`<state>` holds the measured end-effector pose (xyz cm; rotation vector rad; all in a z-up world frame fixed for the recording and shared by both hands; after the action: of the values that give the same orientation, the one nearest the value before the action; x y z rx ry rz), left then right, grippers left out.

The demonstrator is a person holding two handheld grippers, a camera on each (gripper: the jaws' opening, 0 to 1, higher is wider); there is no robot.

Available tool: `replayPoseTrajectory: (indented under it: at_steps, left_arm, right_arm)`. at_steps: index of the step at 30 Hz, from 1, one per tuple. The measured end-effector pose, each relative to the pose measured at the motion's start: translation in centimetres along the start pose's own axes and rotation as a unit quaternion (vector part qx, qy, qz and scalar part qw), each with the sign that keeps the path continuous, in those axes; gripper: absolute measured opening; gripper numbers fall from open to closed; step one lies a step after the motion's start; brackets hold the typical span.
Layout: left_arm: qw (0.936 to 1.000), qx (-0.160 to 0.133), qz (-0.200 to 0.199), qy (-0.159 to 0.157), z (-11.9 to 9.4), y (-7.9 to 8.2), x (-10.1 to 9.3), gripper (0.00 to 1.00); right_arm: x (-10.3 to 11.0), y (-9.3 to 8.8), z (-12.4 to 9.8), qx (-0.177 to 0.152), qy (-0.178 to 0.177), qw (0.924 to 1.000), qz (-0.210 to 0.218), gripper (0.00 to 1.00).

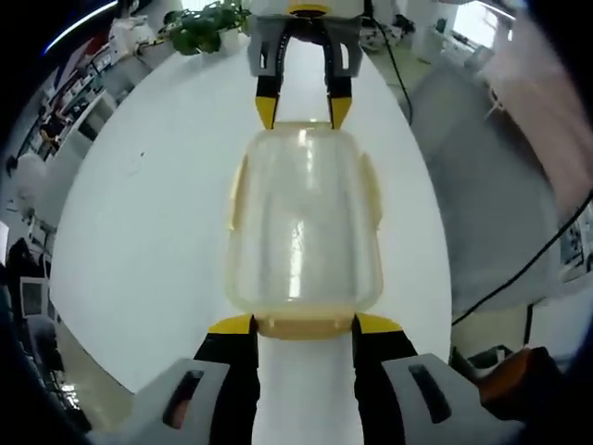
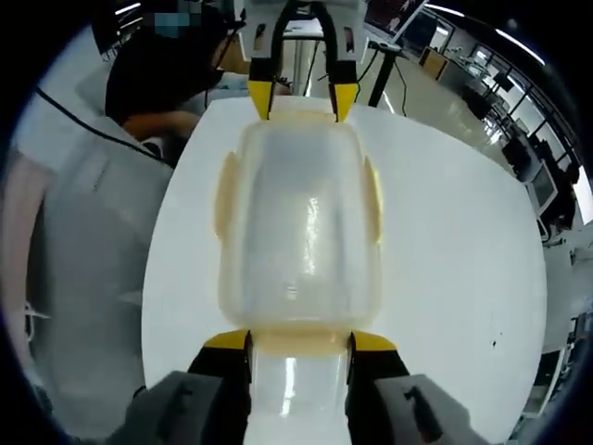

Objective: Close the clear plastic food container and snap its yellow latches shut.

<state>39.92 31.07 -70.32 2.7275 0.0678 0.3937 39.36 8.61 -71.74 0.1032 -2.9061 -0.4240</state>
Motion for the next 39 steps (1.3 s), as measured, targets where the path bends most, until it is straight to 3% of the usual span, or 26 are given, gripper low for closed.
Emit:
replayPoseTrajectory:
  at_steps: [30, 39]
  left_arm:
    - [0.9996, -0.011, 0.016, -0.020, 4.2, 7.5, -0.2, 0.37]
    - [0.9993, -0.015, 0.025, -0.025, 5.1, 9.3, -0.3, 0.37]
  right_arm:
    - [0.7, -8.2, -1.6, 0.015, 0.005, 0.9990, 0.041, 0.37]
    - [1.2, -9.9, -2.1, 0.019, 0.006, 0.9985, 0.051, 0.37]
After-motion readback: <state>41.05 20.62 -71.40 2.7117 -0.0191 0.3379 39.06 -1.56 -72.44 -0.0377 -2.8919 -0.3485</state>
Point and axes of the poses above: the point that each gripper's makers call its tool centre point, and the gripper's own axes: z roughly forward along the fingers, x roughly to its left, y roughly out of its top, the point moved 10 cm from there along -z, roughly backward along the fingers, and after that the axes turned 14 degrees about y, right-handed, at the moved point
